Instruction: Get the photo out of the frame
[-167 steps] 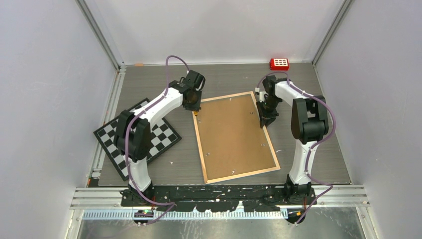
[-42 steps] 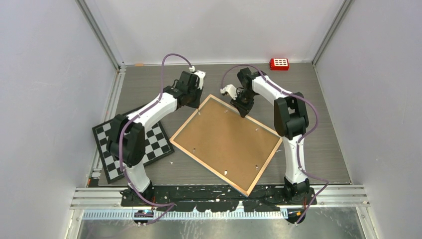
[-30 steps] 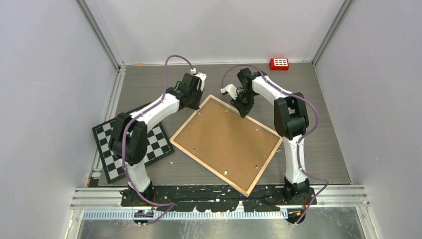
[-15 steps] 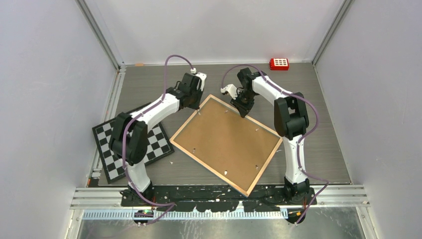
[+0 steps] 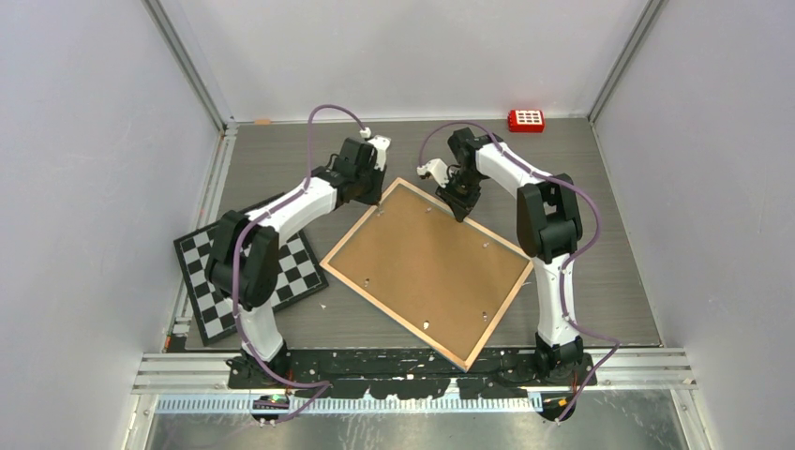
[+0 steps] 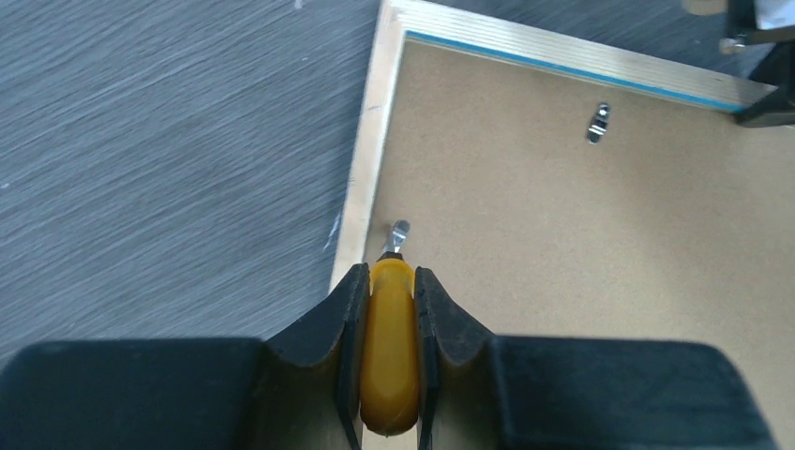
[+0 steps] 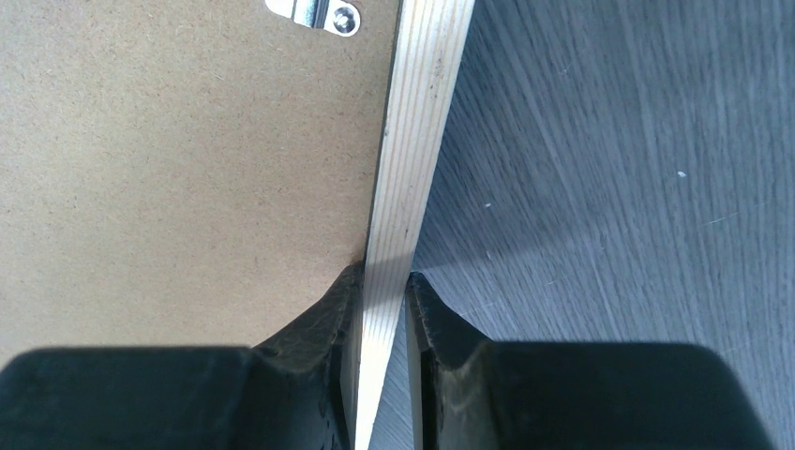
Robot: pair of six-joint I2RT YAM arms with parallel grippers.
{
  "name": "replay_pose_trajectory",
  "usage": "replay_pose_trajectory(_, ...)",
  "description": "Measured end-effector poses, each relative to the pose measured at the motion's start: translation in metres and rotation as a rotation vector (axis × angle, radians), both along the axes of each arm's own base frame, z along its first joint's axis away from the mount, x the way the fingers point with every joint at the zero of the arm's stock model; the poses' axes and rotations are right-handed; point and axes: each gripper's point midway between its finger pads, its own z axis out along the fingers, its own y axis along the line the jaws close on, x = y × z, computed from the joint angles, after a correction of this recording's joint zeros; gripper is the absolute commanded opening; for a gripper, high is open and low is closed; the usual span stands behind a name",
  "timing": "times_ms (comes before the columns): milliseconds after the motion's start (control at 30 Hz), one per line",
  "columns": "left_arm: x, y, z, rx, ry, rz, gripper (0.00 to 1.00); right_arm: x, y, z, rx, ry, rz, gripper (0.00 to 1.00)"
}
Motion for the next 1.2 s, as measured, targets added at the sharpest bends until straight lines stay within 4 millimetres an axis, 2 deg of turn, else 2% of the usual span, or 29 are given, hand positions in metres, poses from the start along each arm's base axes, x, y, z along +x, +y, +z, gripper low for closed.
replay_pose_trajectory(267, -0.01, -0.032, -0.003, -0.111, 0.005, -0.121, 0.0, 0.0, 0.0, 0.0, 0.0, 0.0, -0.003, 0.01)
replay_pose_trajectory(400, -0.012, -0.035, -0.003, -0.121, 0.006, -0.14, 0.0, 0.0, 0.0, 0.0, -0.001, 0.001, -0.004, 0.01)
replay_pose_trajectory(633, -0.014, -0.03, -0.001, -0.09, -0.014, -0.162, 0.0, 0.0, 0.0, 0.0, 0.0, 0.001, -0.006, 0.0)
replay_pose_trajectory(933, -0.002, -0.009, -0.001, -0.036, -0.042, -0.118, 0.0, 0.0, 0.0, 0.0, 0.0, 0.003, -0.012, 0.0)
replay_pose_trajectory(1200, 0.002, -0.001, -0.002, -0.011, -0.054, -0.111, 0.0, 0.0, 0.0, 0.0, 0.0, 0.003, -0.017, 0.0)
